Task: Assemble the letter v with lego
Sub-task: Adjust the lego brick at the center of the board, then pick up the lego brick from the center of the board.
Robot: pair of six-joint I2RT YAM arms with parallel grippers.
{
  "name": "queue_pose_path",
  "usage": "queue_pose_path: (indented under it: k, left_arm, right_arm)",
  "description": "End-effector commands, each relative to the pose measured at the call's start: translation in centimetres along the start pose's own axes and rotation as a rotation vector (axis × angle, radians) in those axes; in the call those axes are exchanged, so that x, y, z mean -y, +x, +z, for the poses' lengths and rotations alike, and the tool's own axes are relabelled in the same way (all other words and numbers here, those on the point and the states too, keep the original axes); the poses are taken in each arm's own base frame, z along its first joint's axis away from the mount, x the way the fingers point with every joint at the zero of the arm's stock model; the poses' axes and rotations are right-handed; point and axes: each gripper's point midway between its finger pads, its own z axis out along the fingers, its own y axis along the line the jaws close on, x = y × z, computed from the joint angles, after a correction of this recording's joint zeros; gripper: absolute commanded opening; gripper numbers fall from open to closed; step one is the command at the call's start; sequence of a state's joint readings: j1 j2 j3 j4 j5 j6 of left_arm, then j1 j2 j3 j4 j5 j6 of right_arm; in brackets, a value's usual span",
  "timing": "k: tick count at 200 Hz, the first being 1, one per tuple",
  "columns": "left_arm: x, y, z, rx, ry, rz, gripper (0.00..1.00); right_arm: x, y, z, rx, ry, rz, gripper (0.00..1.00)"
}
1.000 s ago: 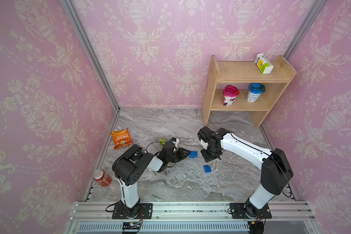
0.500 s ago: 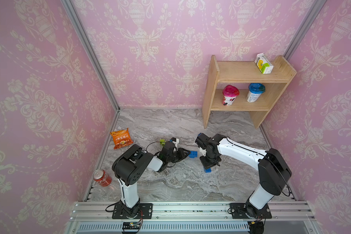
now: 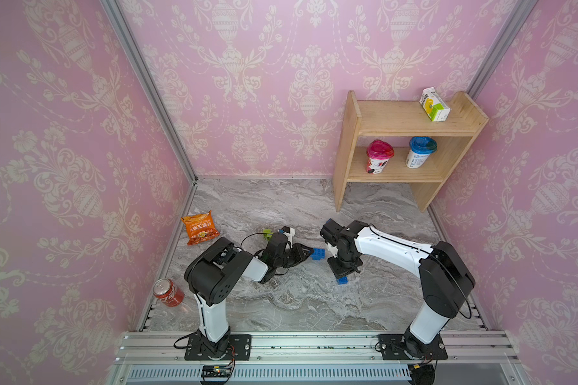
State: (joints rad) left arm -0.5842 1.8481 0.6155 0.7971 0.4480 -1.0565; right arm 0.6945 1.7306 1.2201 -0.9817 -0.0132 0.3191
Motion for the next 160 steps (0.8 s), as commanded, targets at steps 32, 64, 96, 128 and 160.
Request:
queue_pose_path:
  k: [32,64,96,128,160]
  left_arm:
    - [-2.0,1.1,0.0,-0.034,-0.053,-0.021,0.27]
    - [-2.2,1.2,0.1,-0.038,-0.054,-0.027,0.27]
    - [-2.1,1.2,0.0,-0.035,-0.051,-0.028,0.27]
    - [-2.1,1.2,0.0,-0.038,-0.055,-0.028,0.27]
    - [-2.2,1.2,0.0,-0.040,-0.058,-0.025,0.27]
  right_arm:
    - [0.6,0.3,-2.8,0.104,0.004,0.086,0.91]
    - [0.2,0.7,-0.1,0.055,-0.019,0.139,0.95]
    - [-0.1,0.1,1.6,0.055,-0.031,0.150,0.63]
    - [0.0,-0.1,2.4,0.070,-0.024,0.160,0.56]
    - [-0.1,0.2,3.4,0.082,-0.035,0.171,0.55]
